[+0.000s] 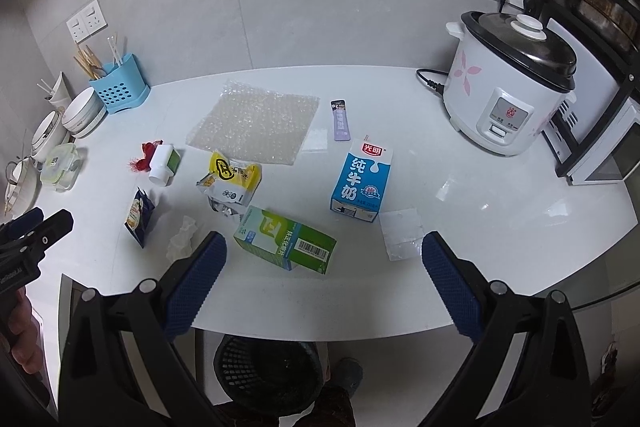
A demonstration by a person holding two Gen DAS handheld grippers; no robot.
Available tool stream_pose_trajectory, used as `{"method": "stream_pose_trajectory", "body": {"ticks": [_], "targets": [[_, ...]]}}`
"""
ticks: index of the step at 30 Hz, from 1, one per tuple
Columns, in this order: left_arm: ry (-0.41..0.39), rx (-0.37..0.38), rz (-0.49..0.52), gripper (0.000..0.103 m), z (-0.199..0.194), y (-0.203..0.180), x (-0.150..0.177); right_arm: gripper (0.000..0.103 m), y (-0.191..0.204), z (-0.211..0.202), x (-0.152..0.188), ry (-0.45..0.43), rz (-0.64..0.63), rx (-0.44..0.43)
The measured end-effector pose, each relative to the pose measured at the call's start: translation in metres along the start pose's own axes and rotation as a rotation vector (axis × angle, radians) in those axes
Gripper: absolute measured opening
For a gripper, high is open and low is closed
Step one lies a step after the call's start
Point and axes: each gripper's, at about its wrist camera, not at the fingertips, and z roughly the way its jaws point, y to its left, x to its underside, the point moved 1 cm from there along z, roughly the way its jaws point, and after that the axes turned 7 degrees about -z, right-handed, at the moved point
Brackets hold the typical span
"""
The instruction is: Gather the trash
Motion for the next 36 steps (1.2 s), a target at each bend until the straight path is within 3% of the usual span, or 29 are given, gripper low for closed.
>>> {"method": "stream_pose_trajectory", "body": {"ticks": [36], "targets": [[0.006,-0.014,0.004,0.097,-0.013,-0.003,0.011,0.094,-0.004,-0.015,0.009,-0.002,0.019,-0.01]]}}
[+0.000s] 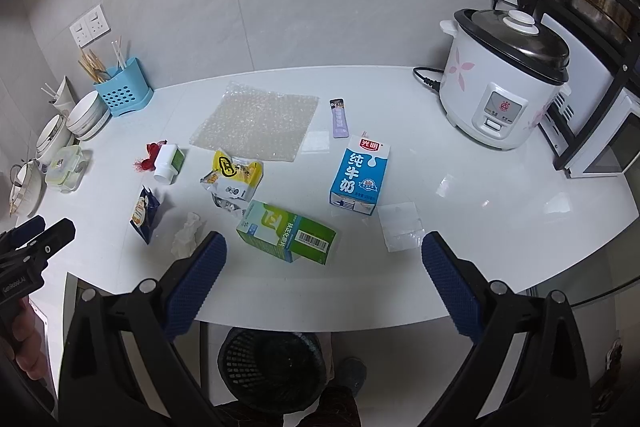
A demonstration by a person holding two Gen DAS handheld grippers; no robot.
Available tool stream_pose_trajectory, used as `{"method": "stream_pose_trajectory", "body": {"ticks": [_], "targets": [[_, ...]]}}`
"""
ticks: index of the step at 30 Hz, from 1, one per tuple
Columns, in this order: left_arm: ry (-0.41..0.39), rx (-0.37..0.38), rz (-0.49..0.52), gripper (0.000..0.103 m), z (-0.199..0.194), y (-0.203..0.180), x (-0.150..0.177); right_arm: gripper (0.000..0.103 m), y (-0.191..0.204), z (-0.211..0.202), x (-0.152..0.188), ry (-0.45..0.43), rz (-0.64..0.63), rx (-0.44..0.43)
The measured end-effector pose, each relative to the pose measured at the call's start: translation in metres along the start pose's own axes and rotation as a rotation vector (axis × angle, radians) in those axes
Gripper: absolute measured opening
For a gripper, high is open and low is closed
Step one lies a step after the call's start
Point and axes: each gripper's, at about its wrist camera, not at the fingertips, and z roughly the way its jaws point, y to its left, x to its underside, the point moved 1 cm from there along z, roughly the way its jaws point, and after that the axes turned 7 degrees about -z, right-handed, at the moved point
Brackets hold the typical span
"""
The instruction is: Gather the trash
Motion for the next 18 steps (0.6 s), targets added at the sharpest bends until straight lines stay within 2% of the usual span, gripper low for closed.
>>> {"method": "stream_pose_trajectory", "body": {"ticks": [18], "targets": [[0.016,-0.009,-0.019,0.097,0.008,0.01,-0.005,0.094,-0.002,0.014,-0.003,0.029,0.008,-0.019]]}}
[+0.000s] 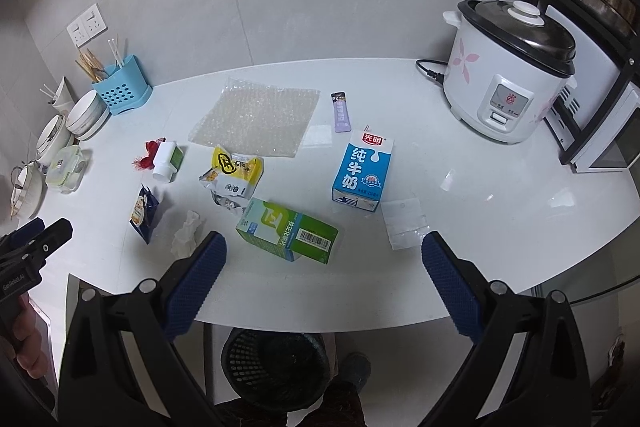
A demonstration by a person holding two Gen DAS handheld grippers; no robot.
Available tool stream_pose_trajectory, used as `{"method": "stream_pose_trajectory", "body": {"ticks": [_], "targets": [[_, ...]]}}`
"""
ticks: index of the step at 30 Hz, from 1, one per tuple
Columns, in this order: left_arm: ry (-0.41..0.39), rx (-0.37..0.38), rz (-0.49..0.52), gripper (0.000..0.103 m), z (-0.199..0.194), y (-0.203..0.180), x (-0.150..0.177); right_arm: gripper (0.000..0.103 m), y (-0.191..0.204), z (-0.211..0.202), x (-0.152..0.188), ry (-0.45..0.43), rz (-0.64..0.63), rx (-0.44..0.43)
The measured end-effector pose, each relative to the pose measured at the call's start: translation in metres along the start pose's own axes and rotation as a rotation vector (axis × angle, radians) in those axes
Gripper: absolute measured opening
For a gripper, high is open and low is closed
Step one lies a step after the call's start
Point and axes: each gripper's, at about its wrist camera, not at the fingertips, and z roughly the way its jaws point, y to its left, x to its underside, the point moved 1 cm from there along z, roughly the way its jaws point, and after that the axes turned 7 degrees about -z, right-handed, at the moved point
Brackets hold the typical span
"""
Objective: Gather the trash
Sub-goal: 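Grasp the blue Classic cookie packet with the left gripper while the right grasps the milk carton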
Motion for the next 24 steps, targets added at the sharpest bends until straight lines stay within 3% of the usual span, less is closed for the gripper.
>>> {"method": "stream_pose_trajectory", "body": {"ticks": [8,18,24], "targets": [[0.015,0.016,-0.015,0.097,0.025,0.015,-0.011,0.094,0.0,0.024,-0.012,0.053,0.0,-0.063],[0.044,0.049,0.084,0.097,0.096,0.039,-0.019,0.094,-0.008,0.072,-0.033,0.123,-0.009,-0.011],[0.108,0.032,0.098,0.097,0.14,0.052,-0.025,0.094,-0.015,0.114,-0.044,0.176,0.006,0.024]]}}
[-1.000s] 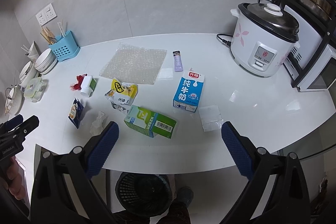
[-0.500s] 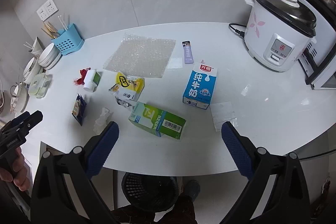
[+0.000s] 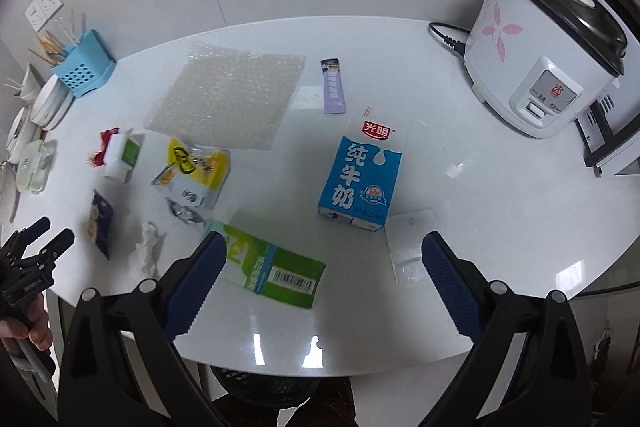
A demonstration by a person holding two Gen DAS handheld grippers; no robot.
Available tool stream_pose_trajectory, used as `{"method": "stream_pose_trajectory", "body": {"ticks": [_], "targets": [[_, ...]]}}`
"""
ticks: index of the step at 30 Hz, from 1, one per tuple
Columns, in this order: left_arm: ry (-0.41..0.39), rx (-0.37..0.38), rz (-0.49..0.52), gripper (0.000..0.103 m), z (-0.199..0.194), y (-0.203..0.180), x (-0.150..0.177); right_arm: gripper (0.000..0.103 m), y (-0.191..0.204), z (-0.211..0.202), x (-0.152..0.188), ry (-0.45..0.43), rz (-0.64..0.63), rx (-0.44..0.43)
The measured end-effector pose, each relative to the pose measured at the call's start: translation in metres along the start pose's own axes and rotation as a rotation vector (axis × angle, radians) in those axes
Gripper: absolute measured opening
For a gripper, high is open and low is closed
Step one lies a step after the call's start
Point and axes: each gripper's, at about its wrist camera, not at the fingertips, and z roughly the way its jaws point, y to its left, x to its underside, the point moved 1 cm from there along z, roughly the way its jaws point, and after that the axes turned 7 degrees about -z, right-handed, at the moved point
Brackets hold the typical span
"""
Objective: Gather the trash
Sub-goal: 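Grasp the blue Classic cookie packet with the left gripper while the right grasps the milk carton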
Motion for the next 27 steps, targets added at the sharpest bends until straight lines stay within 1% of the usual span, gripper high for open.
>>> {"method": "stream_pose_trajectory", "body": {"ticks": [2,5,8,12,17,22,23,27], "targets": [[0.019,0.004,0.011,0.097,0.013,0.001,-0.001,0.094,-0.004,0.014,-0.007,0.024,0.018,0.002],[0.042,0.009,0.037,0.097,0.03,0.002,0.0,0.094,-0.013,0.037,-0.019,0.056,0.038,0.034],[0.067,0.0,0.059,0.097,0.044,0.002,-0.001,0.094,-0.023,0.061,-0.03,0.095,0.064,0.052],[0.091,-0.013,0.065,0.097,0.057,0.006,-0.003,0.094,-0.038,0.09,-0.041,0.155,0.121,0.056],[0.113,-0.019,0.073,0.095,0.068,0.011,-0.005,0.093,-0.048,0.116,-0.051,0.213,0.161,0.052],[0.14,-0.017,0.085,0.086,0.077,0.011,-0.004,0.088,-0.055,0.138,-0.057,0.263,0.191,0.053],[0.145,-0.018,0.089,0.085,0.079,0.011,-0.004,0.084,-0.056,0.142,-0.058,0.273,0.193,0.056],[0.16,-0.027,0.103,0.079,0.085,0.01,-0.002,0.08,-0.059,0.151,-0.061,0.285,0.197,0.057]]}}
